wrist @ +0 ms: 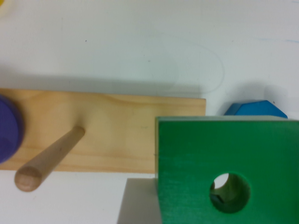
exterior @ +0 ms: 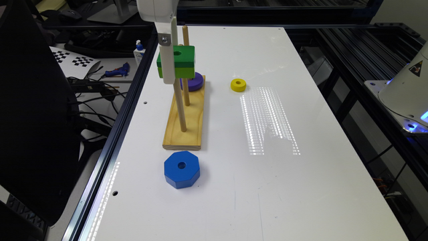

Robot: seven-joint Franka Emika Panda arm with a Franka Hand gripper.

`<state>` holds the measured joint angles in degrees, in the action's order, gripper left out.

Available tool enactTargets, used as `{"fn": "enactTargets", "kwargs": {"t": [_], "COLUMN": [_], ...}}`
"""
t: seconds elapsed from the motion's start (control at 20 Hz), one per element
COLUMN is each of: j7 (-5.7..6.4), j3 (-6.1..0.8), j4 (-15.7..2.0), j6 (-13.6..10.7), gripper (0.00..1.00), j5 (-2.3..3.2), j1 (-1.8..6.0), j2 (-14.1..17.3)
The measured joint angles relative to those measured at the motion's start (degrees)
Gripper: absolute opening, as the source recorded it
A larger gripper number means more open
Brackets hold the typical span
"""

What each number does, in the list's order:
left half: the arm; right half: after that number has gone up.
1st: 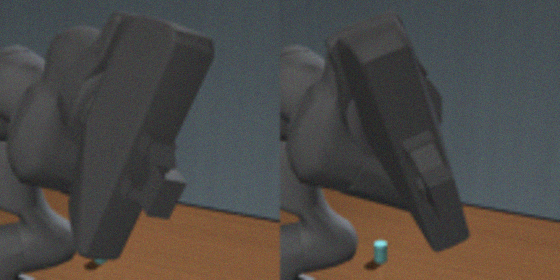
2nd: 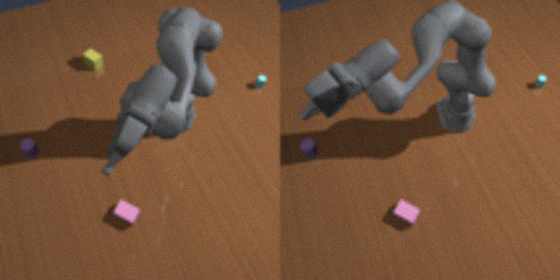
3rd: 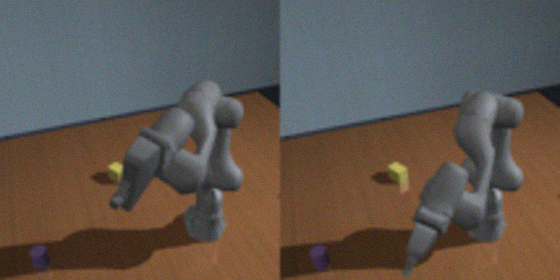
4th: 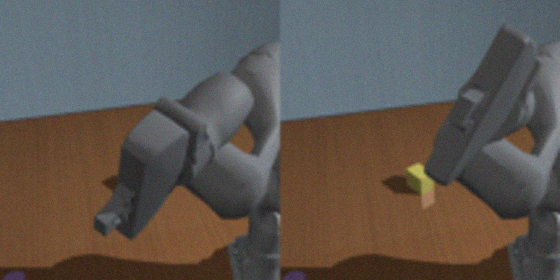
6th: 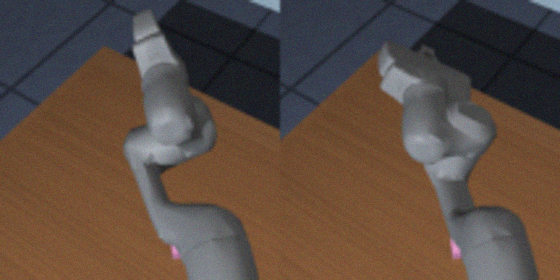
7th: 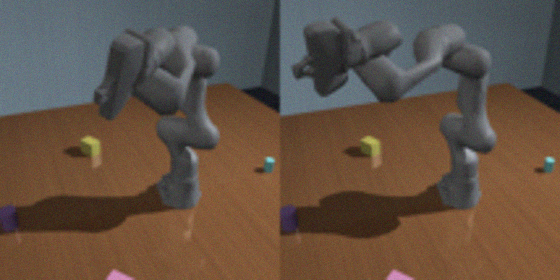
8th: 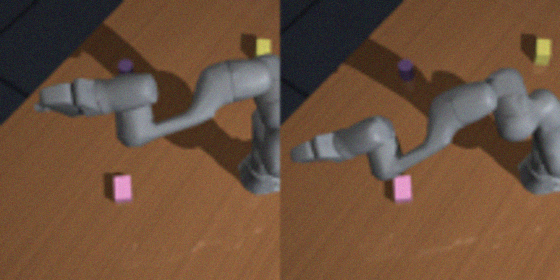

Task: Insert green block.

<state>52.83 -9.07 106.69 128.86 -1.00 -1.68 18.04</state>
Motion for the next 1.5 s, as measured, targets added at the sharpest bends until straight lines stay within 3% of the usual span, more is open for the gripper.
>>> {"fn": "enactTargets", "kwargs": {"t": [1.3, 1.5], "j7": [0.00, 0.00], "j3": [0.22, 0.23], "j4": [-1.28, -1.29], "j6": [0.0, 1.0], "gripper": [0.00, 0.00], "j5": [0.28, 0.41], "j1": [0.01, 0.01], "j2": [1.5, 3.1]}}
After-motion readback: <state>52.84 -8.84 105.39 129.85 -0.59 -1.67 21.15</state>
